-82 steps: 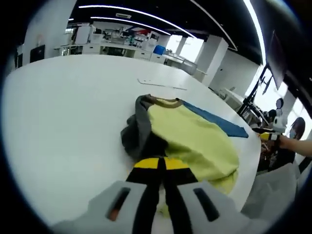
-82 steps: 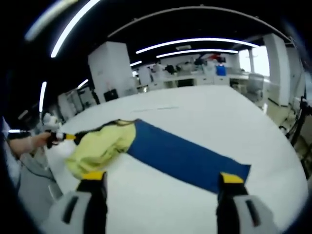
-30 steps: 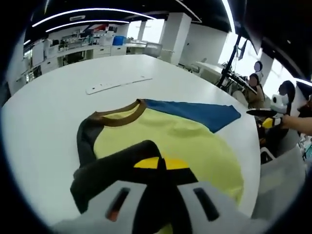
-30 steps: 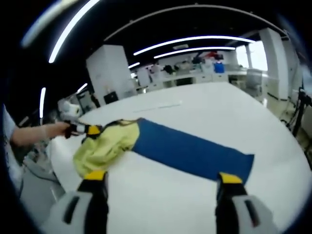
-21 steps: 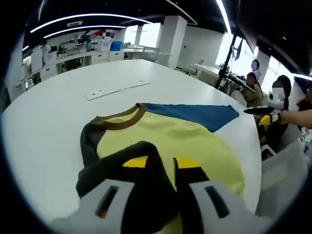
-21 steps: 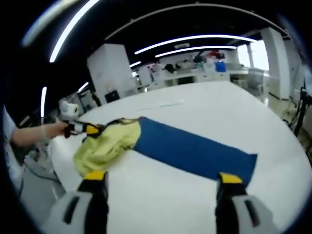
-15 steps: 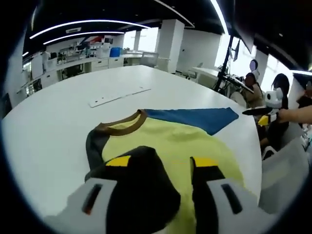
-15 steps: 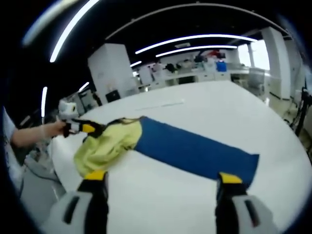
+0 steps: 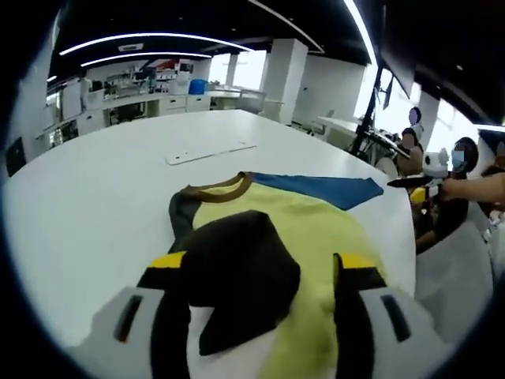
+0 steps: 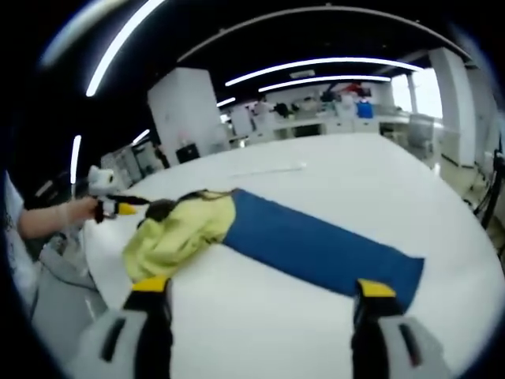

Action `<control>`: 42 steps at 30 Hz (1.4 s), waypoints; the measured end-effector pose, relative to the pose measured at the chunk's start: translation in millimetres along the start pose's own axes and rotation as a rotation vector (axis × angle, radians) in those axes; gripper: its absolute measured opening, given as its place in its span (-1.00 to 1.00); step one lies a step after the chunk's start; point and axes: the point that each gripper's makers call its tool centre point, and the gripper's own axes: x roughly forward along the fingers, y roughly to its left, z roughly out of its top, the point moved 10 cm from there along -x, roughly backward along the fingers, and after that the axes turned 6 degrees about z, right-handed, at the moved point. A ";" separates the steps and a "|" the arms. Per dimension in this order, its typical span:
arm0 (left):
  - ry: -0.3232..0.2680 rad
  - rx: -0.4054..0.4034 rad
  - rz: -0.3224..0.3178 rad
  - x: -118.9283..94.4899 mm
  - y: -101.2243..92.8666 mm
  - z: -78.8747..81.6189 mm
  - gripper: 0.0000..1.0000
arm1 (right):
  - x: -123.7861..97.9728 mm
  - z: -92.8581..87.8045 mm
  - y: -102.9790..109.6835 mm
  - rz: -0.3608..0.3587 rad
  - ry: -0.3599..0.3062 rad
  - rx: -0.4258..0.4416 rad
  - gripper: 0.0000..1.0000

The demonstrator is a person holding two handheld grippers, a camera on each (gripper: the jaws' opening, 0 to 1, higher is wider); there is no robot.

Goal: Fold the garment on the visible template until the final outline fits inside the template.

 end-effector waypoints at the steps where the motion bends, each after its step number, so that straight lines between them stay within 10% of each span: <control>1: 0.002 -0.001 0.007 -2.9 2.2 -1.9 0.38 | 0.3 0.5 -0.4 0.000 0.004 -0.004 0.96; 20: 0.083 -0.113 0.106 -34.0 29.8 -67.2 -0.20 | 2.5 -4.9 8.5 0.018 0.027 -0.001 0.96; 36: 0.034 -0.288 0.121 -20.3 32.0 -74.5 -0.99 | 2.8 -6.2 10.9 0.008 0.030 0.010 0.94; 42: 0.012 -0.348 0.112 -25.5 30.5 -73.1 -1.00 | 4.3 -7.1 12.0 0.010 0.038 0.011 0.93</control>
